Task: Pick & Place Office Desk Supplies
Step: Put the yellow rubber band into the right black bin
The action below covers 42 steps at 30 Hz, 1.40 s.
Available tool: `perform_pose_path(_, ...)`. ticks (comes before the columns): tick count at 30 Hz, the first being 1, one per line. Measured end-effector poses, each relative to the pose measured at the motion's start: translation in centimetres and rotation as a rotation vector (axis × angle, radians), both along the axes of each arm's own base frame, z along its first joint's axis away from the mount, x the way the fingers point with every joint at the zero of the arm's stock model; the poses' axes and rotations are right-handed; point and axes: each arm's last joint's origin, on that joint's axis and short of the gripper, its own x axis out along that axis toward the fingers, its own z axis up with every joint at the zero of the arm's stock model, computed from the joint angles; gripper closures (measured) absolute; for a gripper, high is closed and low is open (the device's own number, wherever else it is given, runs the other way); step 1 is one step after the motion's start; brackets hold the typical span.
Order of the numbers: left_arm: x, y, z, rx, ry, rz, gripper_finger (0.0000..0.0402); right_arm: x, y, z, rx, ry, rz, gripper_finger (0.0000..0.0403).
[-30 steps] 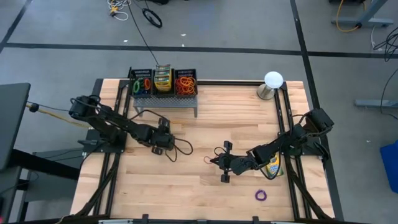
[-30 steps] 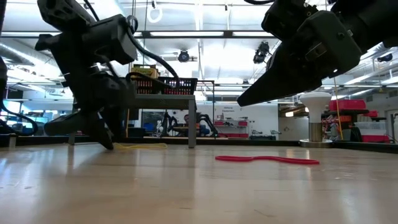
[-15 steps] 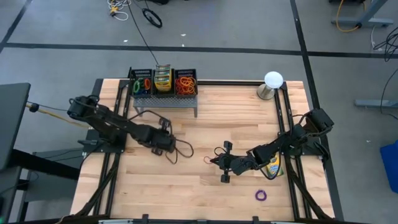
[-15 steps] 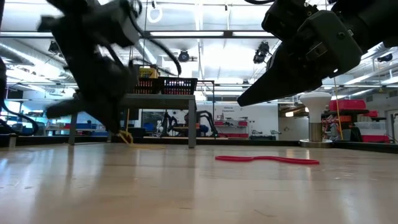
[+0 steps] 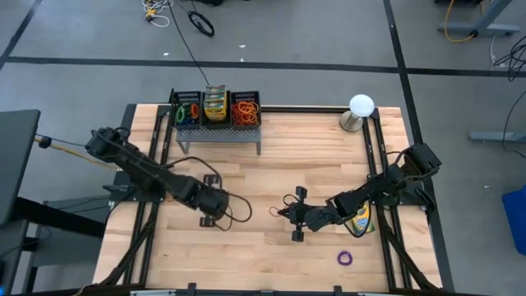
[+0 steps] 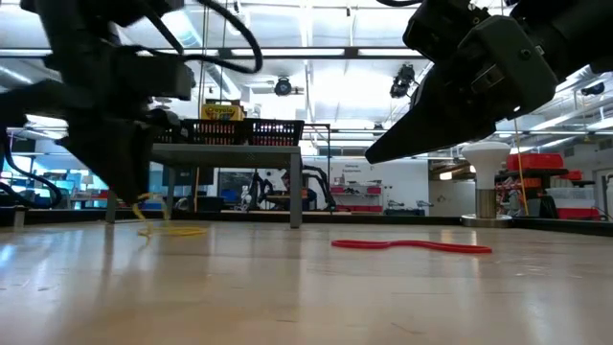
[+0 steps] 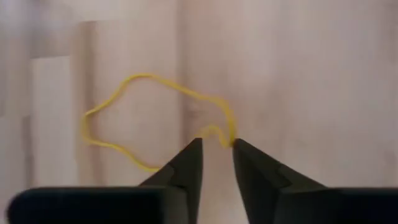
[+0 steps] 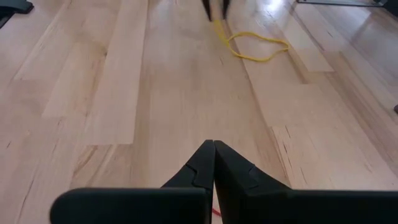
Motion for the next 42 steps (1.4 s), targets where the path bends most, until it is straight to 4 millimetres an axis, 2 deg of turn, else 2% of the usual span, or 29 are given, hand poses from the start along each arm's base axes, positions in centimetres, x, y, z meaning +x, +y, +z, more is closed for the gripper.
perform_pose_path(13,1.4,4.6,0.1,0.068,-0.013,0.133,0.0169,0.0,0.0,0.0,0.000,-0.001,0.000,0.0391)
perform_pose_path(19,1.8,6.7,0.1,0.071,0.002,0.155,0.0149,0.0,0.0,0.0,0.000,-0.001,0.000,0.0391)
perform_pose_path(26,2.2,8.0,-0.5,0.021,0.042,0.137,0.0160,0.0,0.0,0.0,0.000,-0.002,0.000,0.0391)
perform_pose_path(34,2.9,8.7,-2.9,0.032,0.154,0.069,0.0174,0.0,0.0,0.0,-0.001,0.000,0.000,0.0391)
perform_pose_path(37,2.9,8.8,-3.1,0.010,0.160,0.070,0.0211,0.0,0.0,0.0,-0.003,0.001,0.002,0.0391)
perform_pose_path(42,2.9,8.7,-3.1,-0.076,0.160,0.049,0.0323,0.0,0.0,0.0,-0.009,0.001,0.005,0.0391)
